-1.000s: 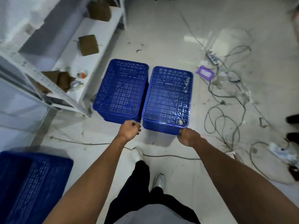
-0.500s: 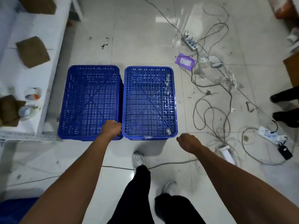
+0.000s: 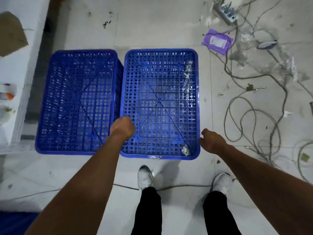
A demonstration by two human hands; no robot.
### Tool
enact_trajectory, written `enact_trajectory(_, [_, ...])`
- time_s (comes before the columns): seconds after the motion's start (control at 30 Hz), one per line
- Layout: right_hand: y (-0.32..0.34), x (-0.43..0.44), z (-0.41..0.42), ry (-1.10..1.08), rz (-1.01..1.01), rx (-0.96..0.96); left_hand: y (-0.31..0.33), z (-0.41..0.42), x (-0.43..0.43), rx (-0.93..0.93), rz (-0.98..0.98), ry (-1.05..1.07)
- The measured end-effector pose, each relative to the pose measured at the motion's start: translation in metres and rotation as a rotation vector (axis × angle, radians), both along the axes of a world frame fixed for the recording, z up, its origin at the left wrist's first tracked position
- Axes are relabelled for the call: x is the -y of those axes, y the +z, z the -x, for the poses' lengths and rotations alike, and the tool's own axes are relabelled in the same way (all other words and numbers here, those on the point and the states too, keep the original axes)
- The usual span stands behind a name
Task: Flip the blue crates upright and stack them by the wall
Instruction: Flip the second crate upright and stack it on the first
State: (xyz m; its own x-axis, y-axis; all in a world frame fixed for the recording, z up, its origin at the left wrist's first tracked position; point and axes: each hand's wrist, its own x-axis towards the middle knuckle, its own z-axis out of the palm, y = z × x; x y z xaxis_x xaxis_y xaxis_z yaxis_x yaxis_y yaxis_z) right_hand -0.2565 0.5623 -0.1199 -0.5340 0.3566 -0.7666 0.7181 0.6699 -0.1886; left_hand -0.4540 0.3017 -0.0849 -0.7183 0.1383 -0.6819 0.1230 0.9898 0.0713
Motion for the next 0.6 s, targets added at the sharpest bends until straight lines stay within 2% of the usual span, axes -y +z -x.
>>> enact_trajectory(0.23, [-0.091,-0.039,0.047,-0.21,-0.028,-0.217,-0.118,0.011,0.02,-0.001,0.17,0.03])
enact_trajectory(0.33, [-0.114,-0.04,0.062,-0.293,-0.046,-0.266,-0.138,0.016,0.027,-0.072,0.189,-0.009])
enact_trajectory(0.43, [-0.125,-0.039,0.068,-0.374,-0.04,-0.261,-0.145,0.026,0.022,-0.106,0.177,0.076])
enact_trajectory(0.6, [-0.126,-0.04,0.07,-0.418,-0.044,-0.271,-0.147,0.048,0.016,-0.049,0.214,0.173])
